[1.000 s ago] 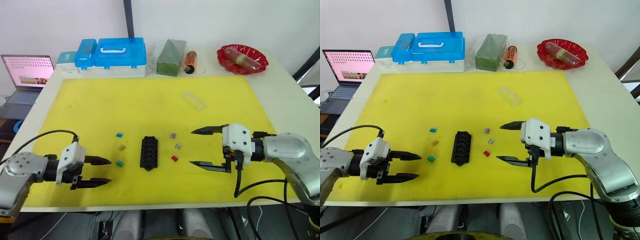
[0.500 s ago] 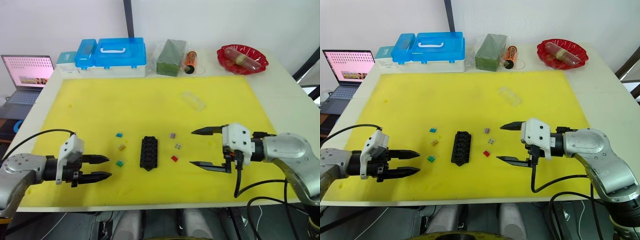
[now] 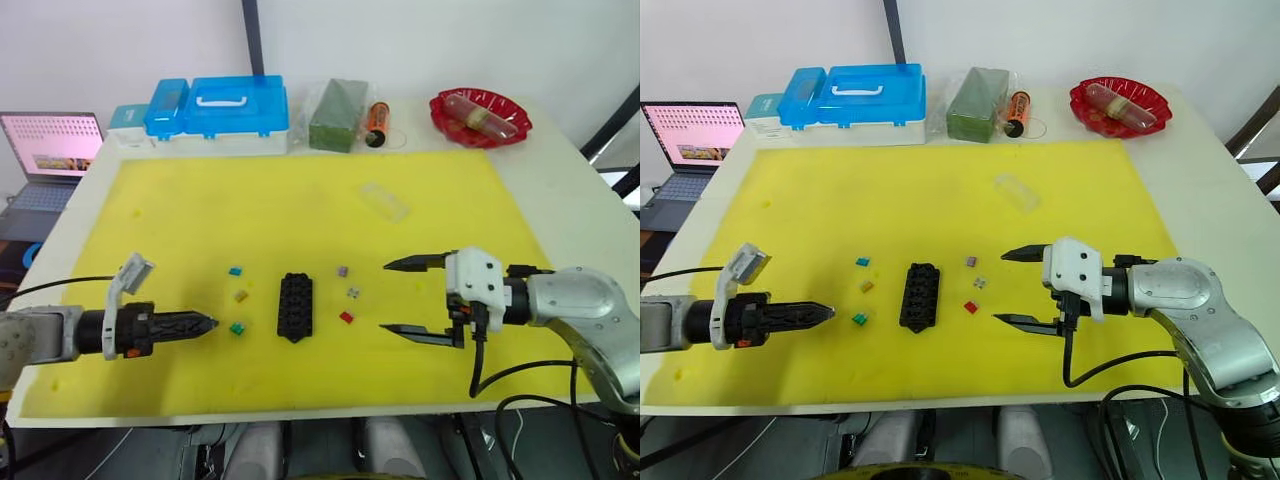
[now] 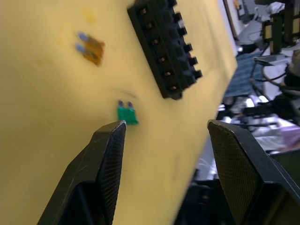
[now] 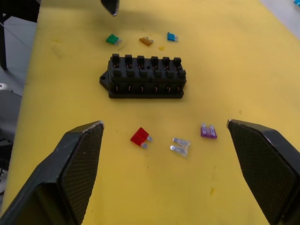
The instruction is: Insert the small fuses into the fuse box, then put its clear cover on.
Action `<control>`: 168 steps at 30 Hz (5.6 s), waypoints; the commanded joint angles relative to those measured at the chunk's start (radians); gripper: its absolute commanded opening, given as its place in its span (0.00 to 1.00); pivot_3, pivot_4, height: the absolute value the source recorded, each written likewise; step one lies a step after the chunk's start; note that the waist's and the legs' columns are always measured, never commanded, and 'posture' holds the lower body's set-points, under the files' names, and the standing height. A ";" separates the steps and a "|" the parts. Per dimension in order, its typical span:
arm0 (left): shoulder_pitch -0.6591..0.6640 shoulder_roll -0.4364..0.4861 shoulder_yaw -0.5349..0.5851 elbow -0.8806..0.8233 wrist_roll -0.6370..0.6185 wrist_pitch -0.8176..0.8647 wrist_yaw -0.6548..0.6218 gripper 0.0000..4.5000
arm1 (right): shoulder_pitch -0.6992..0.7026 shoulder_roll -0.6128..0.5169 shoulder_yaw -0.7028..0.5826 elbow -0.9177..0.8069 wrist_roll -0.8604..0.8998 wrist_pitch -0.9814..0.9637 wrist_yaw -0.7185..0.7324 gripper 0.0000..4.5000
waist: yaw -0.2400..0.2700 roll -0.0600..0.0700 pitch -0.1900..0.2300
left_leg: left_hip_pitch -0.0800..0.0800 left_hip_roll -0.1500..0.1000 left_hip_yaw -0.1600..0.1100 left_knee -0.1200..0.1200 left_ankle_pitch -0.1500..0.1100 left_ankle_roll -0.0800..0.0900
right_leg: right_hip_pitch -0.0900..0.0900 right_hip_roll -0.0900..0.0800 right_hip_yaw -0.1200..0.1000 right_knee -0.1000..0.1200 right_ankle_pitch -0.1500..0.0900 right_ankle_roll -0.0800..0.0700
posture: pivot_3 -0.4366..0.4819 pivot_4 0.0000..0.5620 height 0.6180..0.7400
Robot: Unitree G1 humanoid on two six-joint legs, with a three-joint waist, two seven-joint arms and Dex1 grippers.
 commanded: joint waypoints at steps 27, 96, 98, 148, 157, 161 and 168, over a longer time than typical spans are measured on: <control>-0.039 -0.095 0.045 0.153 -0.365 0.151 0.455 0.65 | 0.001 -0.035 -0.034 -0.063 0.055 0.004 0.008 1.00 | 0.006 0.000 0.000 | 0.000 0.001 0.000 0.000 0.000 -0.001 | 0.000 -0.003 0.001 -0.001 -0.002 -0.004 | 0.48 0.27 1.00; -0.005 -0.334 0.067 0.130 -0.410 0.130 0.714 0.65 | -0.161 0.033 -0.040 -0.147 0.337 0.139 -0.093 1.00 | 0.030 0.001 -0.001 | -0.001 -0.006 0.000 0.000 0.001 -0.002 | 0.002 -0.012 0.000 -0.006 -0.002 -0.004 | 0.48 0.27 1.00; -0.001 -0.334 0.062 0.122 -0.403 0.125 0.718 0.65 | -0.151 0.028 -0.039 -0.147 0.325 0.131 -0.086 1.00 | 0.030 0.001 -0.001 | -0.001 -0.006 0.000 0.000 0.001 -0.002 | 0.002 -0.012 0.000 -0.006 -0.002 -0.004 | 0.48 0.27 1.00; -1.675 0.229 -2.141 0.022 0.566 -1.921 -0.600 0.01 | -0.153 0.074 0.026 -0.088 0.236 0.086 -0.066 1.00 | 0.019 -0.011 0.007 | -0.020 0.000 0.005 0.004 0.002 -0.002 | -0.017 0.003 0.002 -0.005 0.002 -0.004 | 0.48 0.27 1.00; -1.682 0.082 -2.210 0.143 0.639 -2.124 -0.600 0.01 | -0.156 0.039 0.012 -0.103 0.267 0.114 -0.041 1.00 | 0.009 -0.011 0.007 | -0.019 0.001 0.003 0.008 0.002 -0.002 | -0.015 0.005 0.001 0.000 0.003 -0.002 | 0.48 0.27 1.00; -1.648 0.030 -2.171 0.171 0.664 -2.147 -0.600 0.01 | -0.158 0.017 0.004 -0.094 0.277 0.118 -0.018 1.00 | 0.006 -0.012 0.008 | -0.020 0.001 0.003 0.012 0.000 0.001 | -0.014 0.005 0.001 0.000 0.003 -0.002 | 0.48 0.27 1.00; -1.556 -0.012 -2.094 0.234 0.749 -2.185 -0.600 0.01 | -0.163 0.014 0.001 -0.096 0.279 0.127 -0.025 1.00 | 0.005 -0.012 0.008 | -0.019 0.001 0.003 0.013 0.000 0.002 | -0.014 0.005 0.001 0.003 0.003 -0.001 | 0.48 0.27 1.00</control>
